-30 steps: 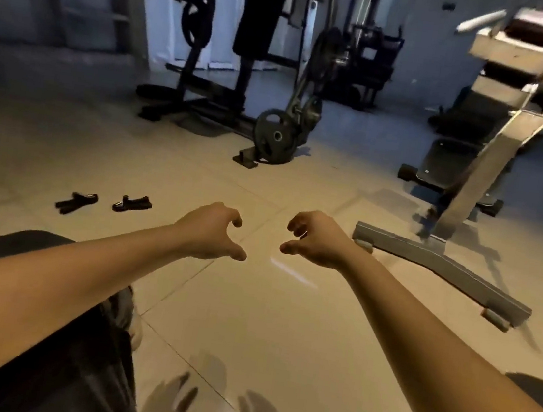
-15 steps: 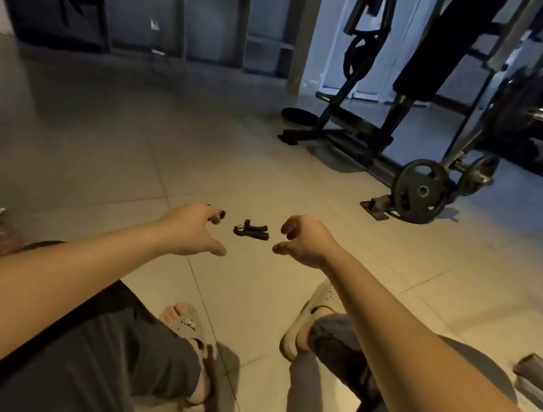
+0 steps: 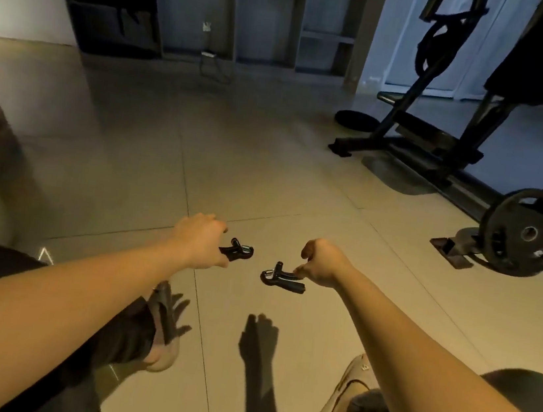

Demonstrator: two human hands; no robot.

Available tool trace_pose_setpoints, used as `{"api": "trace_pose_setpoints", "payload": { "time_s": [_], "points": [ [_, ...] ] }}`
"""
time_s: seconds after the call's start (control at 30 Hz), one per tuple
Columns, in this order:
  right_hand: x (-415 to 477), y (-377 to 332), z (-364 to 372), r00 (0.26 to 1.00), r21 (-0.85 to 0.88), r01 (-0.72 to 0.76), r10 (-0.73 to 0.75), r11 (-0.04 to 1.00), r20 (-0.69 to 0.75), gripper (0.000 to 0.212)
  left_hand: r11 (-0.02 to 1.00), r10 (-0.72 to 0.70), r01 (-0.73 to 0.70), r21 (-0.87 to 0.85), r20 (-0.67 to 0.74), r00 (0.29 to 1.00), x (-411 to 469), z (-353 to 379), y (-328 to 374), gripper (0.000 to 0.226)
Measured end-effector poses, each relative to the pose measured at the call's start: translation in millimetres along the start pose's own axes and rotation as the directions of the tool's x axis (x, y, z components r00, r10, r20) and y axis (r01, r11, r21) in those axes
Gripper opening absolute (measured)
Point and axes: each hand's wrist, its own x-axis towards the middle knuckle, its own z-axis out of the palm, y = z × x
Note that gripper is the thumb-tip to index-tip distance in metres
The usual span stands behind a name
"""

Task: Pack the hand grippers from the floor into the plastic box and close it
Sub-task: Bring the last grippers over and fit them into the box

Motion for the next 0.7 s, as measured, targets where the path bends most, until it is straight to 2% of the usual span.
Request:
{"api": "trace_pose_setpoints", "payload": {
  "time_s": [0.17, 0.4, 0.57, 0.7],
  "points": [
    [94, 22, 21, 0.999, -0.029, -0.013, 0.014, 0.999, 0.045, 0.053, 0.990, -0.029, 0.035, -0.134, 0.050, 0.998, 89, 52, -17, 0.086],
    [193, 64, 73, 0.999, 0.068, -0.030, 0.028, 0.997, 0.023, 0.054, 0.962, -0.075, 0.105, -0.252, 0.126, 0.989, 203, 134, -54, 0.091],
    [236, 105, 122, 0.989, 0.005, -0.090, 0.089, 0.996, 0.117, 0.066, 0.948, -0.108, 0.156, -0.278, 0.181, 0.978, 252, 200, -75, 0.094],
    [252, 132, 160, 0.978, -0.066, -0.069, 0.080, 0.995, 0.192, 0.064, 0.932, -0.104, 0.165, -0.323, 0.199, 0.975, 278, 243, -93, 0.099]
  ]
}}
